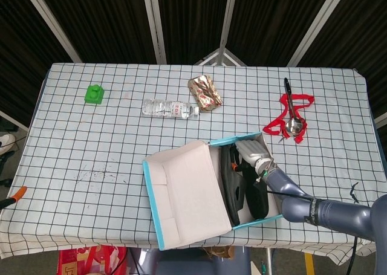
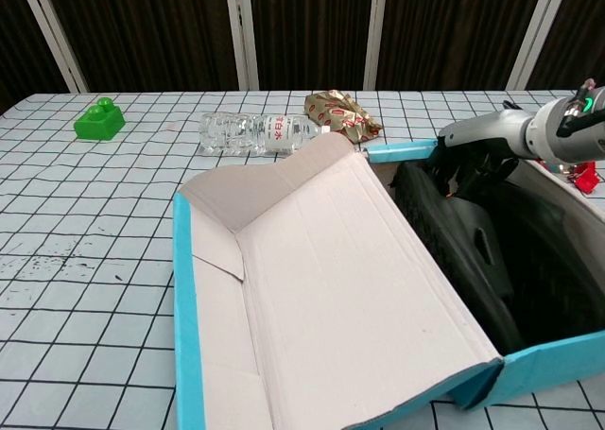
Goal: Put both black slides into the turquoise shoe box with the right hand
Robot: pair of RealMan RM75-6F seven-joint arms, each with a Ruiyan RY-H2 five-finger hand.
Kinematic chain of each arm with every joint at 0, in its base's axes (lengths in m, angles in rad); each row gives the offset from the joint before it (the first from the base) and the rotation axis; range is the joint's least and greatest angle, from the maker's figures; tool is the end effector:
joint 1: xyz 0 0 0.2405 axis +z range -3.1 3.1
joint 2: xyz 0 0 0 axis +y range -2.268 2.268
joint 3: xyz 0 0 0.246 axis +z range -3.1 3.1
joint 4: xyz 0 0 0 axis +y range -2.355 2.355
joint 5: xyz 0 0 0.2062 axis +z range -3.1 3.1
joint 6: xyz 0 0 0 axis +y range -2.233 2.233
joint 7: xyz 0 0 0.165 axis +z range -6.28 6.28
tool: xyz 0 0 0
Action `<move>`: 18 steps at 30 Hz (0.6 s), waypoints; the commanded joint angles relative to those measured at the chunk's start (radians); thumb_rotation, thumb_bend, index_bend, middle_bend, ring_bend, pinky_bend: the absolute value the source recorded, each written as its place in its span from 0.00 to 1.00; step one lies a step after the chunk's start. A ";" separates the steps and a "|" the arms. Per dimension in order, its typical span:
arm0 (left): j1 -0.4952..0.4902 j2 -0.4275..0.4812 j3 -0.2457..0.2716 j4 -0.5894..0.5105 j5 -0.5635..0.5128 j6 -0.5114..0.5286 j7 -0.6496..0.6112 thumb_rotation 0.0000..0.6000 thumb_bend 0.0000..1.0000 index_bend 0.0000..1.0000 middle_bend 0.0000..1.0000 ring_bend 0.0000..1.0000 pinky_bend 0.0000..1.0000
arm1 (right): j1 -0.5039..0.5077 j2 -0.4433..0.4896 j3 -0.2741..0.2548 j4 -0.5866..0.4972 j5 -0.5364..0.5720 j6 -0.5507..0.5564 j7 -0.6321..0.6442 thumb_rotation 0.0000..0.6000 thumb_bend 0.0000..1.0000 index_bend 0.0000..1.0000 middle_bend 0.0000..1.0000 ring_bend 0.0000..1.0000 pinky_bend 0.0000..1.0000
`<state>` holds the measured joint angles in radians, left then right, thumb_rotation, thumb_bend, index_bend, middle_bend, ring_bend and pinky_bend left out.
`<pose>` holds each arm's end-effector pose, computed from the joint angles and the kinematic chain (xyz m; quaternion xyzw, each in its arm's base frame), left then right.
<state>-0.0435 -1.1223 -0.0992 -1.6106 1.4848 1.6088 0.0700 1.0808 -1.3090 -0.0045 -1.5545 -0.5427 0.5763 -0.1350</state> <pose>-0.2984 0.1965 0.1849 -0.5576 -0.3321 -0.4037 0.6449 -0.1516 -0.3796 -0.0062 0.7188 -0.5684 0.2151 0.3377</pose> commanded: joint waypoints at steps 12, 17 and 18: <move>0.000 0.000 0.001 0.000 0.003 -0.001 -0.001 1.00 0.24 0.20 0.01 0.00 0.09 | -0.011 0.146 0.092 -0.194 -0.084 0.073 0.029 1.00 0.50 0.67 0.61 0.75 0.88; 0.002 0.001 -0.001 -0.001 -0.001 0.003 -0.004 1.00 0.24 0.20 0.01 0.00 0.09 | -0.018 0.186 0.107 -0.231 -0.083 0.099 0.031 1.00 0.50 0.67 0.59 0.74 0.88; 0.002 0.001 -0.001 -0.001 -0.001 0.003 -0.005 1.00 0.24 0.20 0.01 0.00 0.09 | -0.017 0.192 0.106 -0.235 -0.080 0.096 0.029 1.00 0.50 0.67 0.59 0.73 0.88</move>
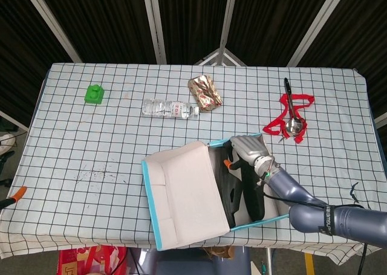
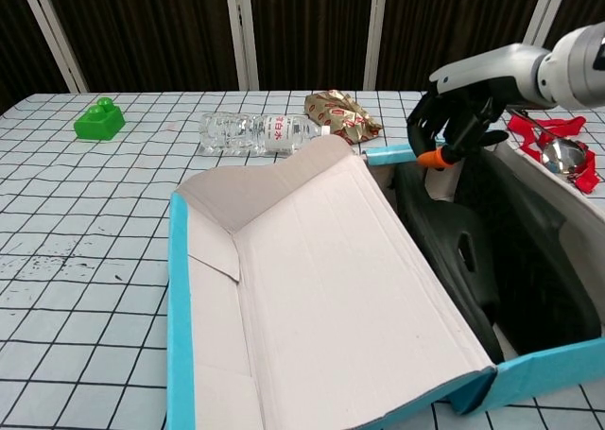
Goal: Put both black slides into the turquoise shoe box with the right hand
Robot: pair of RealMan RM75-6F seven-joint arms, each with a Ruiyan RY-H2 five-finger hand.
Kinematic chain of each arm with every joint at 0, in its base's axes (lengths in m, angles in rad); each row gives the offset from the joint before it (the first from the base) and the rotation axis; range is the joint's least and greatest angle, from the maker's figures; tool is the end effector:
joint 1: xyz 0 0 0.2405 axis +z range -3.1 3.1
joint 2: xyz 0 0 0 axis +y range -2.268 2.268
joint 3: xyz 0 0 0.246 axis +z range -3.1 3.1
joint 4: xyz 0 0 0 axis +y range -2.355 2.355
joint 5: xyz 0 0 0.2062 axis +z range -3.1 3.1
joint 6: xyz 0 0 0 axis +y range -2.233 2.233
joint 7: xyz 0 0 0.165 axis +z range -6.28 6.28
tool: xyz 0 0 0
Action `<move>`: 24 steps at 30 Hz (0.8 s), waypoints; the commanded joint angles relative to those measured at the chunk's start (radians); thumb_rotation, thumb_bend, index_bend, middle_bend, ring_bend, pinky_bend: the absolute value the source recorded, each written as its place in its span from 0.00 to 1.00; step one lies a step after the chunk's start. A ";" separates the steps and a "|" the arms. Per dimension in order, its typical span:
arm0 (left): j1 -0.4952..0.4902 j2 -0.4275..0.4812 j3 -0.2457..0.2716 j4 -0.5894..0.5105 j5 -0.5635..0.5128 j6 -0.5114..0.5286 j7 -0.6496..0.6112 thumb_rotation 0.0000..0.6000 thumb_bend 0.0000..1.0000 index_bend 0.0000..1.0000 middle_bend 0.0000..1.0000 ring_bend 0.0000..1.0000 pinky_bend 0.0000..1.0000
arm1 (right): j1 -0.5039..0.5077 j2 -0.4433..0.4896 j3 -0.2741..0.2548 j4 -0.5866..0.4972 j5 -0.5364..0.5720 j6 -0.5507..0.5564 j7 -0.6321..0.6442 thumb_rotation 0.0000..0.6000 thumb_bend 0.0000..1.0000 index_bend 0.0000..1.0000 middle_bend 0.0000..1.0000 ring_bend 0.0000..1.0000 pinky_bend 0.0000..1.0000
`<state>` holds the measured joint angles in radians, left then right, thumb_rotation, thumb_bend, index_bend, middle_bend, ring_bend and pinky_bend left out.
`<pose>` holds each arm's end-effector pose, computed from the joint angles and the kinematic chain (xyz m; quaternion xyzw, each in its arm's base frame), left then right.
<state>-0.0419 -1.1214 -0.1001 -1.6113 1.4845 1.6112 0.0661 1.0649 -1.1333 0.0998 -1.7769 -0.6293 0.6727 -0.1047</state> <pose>-0.2984 0.1961 0.1856 -0.5559 -0.3326 -0.4053 0.6451 -0.1001 -0.3759 0.0445 0.7173 -0.5384 0.2993 0.3256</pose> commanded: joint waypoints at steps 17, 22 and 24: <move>0.001 0.006 -0.002 0.002 -0.003 -0.001 -0.014 1.00 0.24 0.16 0.02 0.00 0.09 | -0.252 0.268 -0.125 -0.316 -0.296 0.307 -0.121 1.00 0.43 0.25 0.16 0.20 0.24; -0.006 0.004 0.003 0.009 0.005 -0.014 -0.017 1.00 0.24 0.15 0.05 0.00 0.09 | -0.499 0.161 -0.240 -0.243 -0.557 0.639 -0.190 1.00 0.41 0.20 0.08 0.10 0.12; -0.009 0.003 0.006 0.013 0.010 -0.019 -0.017 1.00 0.24 0.15 0.06 0.00 0.09 | -0.575 0.110 -0.270 -0.167 -0.643 0.719 -0.159 1.00 0.41 0.19 0.07 0.09 0.11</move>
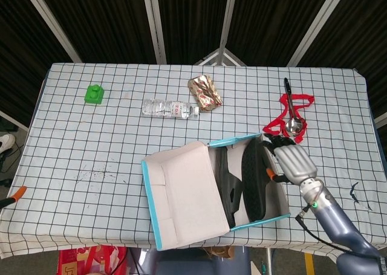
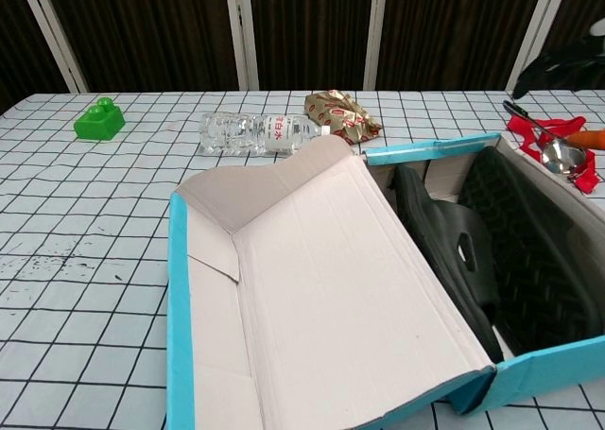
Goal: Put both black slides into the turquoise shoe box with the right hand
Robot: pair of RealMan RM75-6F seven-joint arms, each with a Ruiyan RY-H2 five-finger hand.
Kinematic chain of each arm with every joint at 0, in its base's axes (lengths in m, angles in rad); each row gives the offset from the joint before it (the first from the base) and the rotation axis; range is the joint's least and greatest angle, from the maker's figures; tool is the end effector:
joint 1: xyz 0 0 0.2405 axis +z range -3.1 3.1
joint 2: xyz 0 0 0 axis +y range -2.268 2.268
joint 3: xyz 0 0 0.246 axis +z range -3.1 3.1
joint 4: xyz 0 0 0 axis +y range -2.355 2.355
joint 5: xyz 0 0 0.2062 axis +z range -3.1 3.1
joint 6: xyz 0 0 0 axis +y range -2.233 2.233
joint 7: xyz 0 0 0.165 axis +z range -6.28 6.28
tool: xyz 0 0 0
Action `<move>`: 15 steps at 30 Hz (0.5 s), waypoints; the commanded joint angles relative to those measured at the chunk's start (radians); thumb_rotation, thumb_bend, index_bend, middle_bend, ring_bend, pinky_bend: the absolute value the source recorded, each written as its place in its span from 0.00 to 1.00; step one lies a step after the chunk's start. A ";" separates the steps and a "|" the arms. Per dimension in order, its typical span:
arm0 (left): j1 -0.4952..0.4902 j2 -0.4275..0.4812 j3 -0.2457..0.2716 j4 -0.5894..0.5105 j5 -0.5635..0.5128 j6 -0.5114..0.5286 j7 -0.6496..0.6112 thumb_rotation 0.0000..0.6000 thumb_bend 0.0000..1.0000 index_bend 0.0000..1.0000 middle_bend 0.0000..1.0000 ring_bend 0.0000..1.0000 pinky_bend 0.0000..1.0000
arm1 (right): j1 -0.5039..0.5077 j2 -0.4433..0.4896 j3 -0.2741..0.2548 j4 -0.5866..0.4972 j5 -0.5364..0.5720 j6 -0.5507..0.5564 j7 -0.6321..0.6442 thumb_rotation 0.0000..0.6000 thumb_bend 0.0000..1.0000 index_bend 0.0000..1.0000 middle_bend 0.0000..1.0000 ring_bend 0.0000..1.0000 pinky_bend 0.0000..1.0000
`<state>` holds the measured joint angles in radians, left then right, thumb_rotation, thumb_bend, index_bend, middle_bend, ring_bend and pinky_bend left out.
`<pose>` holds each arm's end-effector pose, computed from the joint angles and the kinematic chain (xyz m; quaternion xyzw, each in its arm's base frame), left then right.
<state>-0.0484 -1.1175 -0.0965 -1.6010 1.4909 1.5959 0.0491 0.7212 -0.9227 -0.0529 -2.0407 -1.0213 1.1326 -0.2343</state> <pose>-0.2995 0.1979 0.1845 -0.5626 -0.3354 -0.4048 0.6380 -0.1704 -0.2994 0.1259 0.7088 -0.4247 0.3222 0.4619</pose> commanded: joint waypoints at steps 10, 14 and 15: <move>-0.014 -0.006 0.013 0.016 0.006 -0.032 0.030 1.00 0.24 0.15 0.05 0.00 0.09 | -0.426 -0.222 -0.120 0.350 -0.396 0.463 0.000 1.00 0.41 0.19 0.07 0.08 0.11; -0.016 -0.012 0.012 0.021 -0.003 -0.038 0.047 1.00 0.24 0.15 0.05 0.00 0.09 | -0.463 -0.237 -0.091 0.373 -0.385 0.495 -0.028 1.00 0.41 0.19 0.07 0.08 0.11; -0.017 -0.013 0.011 0.022 -0.006 -0.039 0.050 1.00 0.24 0.15 0.05 0.00 0.09 | -0.467 -0.238 -0.086 0.374 -0.385 0.494 -0.027 1.00 0.41 0.19 0.07 0.08 0.11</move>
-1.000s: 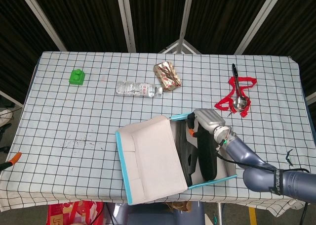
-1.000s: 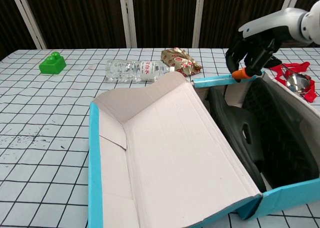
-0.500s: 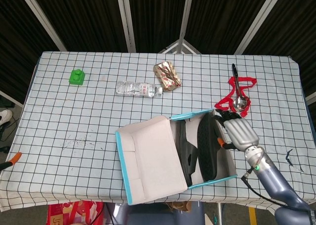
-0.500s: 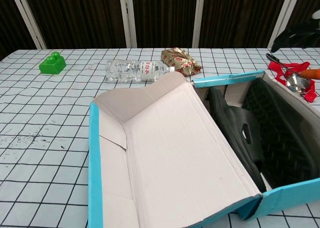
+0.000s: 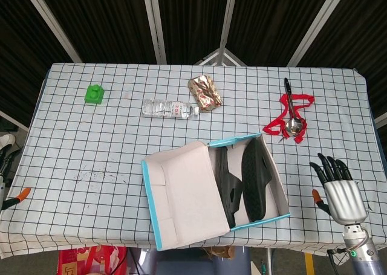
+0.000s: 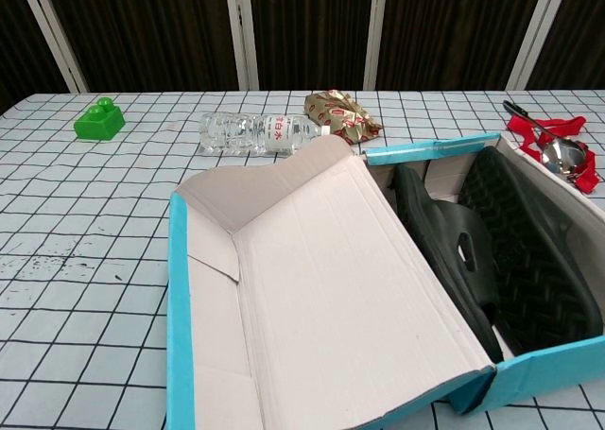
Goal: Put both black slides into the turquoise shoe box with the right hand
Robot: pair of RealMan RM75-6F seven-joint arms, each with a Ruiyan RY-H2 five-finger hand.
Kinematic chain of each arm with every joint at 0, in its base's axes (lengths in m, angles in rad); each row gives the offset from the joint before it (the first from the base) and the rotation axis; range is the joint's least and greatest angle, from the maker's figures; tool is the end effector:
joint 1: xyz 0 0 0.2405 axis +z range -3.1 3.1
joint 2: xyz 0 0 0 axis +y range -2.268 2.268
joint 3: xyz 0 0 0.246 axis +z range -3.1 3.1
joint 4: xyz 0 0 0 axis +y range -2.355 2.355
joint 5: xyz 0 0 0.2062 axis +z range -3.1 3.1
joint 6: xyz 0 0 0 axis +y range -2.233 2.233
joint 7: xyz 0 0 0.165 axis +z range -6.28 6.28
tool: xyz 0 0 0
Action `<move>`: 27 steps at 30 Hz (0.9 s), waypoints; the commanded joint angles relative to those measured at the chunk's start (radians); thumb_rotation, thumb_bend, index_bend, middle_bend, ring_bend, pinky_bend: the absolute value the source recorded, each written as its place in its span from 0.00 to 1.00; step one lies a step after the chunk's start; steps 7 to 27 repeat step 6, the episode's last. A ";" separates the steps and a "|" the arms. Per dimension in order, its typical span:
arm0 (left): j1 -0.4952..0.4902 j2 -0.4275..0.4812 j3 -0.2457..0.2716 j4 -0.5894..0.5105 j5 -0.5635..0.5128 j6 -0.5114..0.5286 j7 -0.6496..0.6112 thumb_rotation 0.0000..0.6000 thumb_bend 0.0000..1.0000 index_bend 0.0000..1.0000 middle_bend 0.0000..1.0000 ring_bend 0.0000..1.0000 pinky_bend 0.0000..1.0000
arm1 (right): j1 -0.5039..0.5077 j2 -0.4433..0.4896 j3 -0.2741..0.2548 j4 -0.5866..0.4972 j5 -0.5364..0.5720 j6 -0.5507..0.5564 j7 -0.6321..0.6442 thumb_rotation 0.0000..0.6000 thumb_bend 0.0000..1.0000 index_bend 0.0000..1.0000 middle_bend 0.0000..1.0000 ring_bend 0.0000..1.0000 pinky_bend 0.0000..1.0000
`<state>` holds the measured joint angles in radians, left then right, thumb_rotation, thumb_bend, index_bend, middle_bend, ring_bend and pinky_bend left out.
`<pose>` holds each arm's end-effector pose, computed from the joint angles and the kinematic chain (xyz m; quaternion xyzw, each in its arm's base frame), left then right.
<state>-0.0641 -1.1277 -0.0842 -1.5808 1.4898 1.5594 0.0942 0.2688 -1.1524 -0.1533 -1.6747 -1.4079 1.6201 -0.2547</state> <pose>-0.3032 0.2012 0.1759 -0.5844 -0.3299 -0.3784 0.6376 -0.2745 -0.2107 0.1398 0.6475 -0.3181 0.3464 0.5996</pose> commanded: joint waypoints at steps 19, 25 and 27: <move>-0.007 -0.015 -0.008 0.006 -0.021 -0.011 0.020 1.00 0.24 0.14 0.04 0.00 0.09 | -0.029 -0.004 0.044 0.011 0.007 -0.014 0.011 1.00 0.41 0.19 0.07 0.08 0.11; -0.007 -0.015 -0.008 0.006 -0.021 -0.011 0.020 1.00 0.24 0.14 0.04 0.00 0.09 | -0.029 -0.004 0.044 0.011 0.007 -0.014 0.011 1.00 0.41 0.19 0.07 0.08 0.11; -0.007 -0.015 -0.008 0.006 -0.021 -0.011 0.020 1.00 0.24 0.14 0.04 0.00 0.09 | -0.029 -0.004 0.044 0.011 0.007 -0.014 0.011 1.00 0.41 0.19 0.07 0.08 0.11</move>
